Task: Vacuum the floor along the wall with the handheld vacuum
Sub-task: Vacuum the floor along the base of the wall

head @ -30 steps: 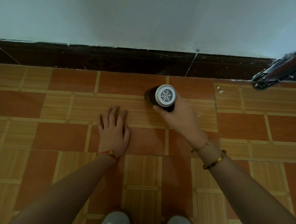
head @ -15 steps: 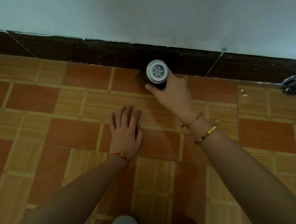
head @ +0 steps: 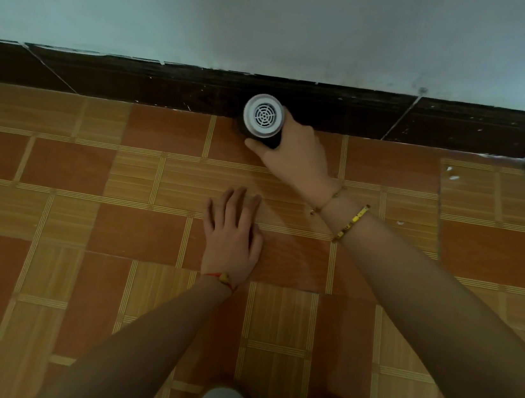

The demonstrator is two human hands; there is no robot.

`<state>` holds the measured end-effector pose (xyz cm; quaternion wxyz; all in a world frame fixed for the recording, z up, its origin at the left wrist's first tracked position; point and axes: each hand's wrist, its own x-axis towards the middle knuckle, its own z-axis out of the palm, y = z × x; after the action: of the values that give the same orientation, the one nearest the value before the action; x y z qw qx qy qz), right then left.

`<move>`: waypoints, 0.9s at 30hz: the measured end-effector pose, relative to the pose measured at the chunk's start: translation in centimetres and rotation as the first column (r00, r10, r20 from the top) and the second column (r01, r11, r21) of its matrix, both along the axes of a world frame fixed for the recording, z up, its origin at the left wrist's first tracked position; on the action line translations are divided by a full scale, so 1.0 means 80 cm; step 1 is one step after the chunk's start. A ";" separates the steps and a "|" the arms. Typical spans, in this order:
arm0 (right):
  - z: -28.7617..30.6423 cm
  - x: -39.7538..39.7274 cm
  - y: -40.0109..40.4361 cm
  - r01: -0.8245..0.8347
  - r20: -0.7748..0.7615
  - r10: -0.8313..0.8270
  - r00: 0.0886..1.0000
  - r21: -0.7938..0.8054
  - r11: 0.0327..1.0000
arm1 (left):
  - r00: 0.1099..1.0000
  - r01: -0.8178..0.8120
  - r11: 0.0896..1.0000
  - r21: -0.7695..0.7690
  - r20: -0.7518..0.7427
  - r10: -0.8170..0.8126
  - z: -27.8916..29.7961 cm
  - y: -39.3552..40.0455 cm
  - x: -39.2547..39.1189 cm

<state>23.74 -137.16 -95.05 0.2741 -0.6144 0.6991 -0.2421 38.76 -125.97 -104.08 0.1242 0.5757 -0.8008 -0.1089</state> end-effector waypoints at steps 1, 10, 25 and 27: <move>0.000 0.004 -0.003 -0.017 -0.012 0.017 1.000 0.001 1.000 | 1.000 -0.001 1.000 0.000 0.002 0.001 0.000 0.000 0.000; -0.004 -0.036 0.024 0.095 -0.009 -0.096 0.995 -0.033 0.995 | 1.000 0.001 1.000 0.012 -0.019 0.000 0.000 0.000 0.001; 0.003 -0.126 0.097 0.320 -0.035 -0.320 0.947 -0.012 0.947 | 0.999 -0.002 0.998 0.055 -0.033 0.004 0.001 0.001 0.001; 0.006 -0.130 0.096 0.304 -0.027 -0.304 0.952 0.003 0.953 | 1.000 -0.003 0.999 0.052 -0.029 0.005 0.001 0.001 0.002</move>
<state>13.37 -129.48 -94.54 0.2269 -0.5017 0.7896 -0.2708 38.91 -125.92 -104.03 0.1210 0.5787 -0.7946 -0.1380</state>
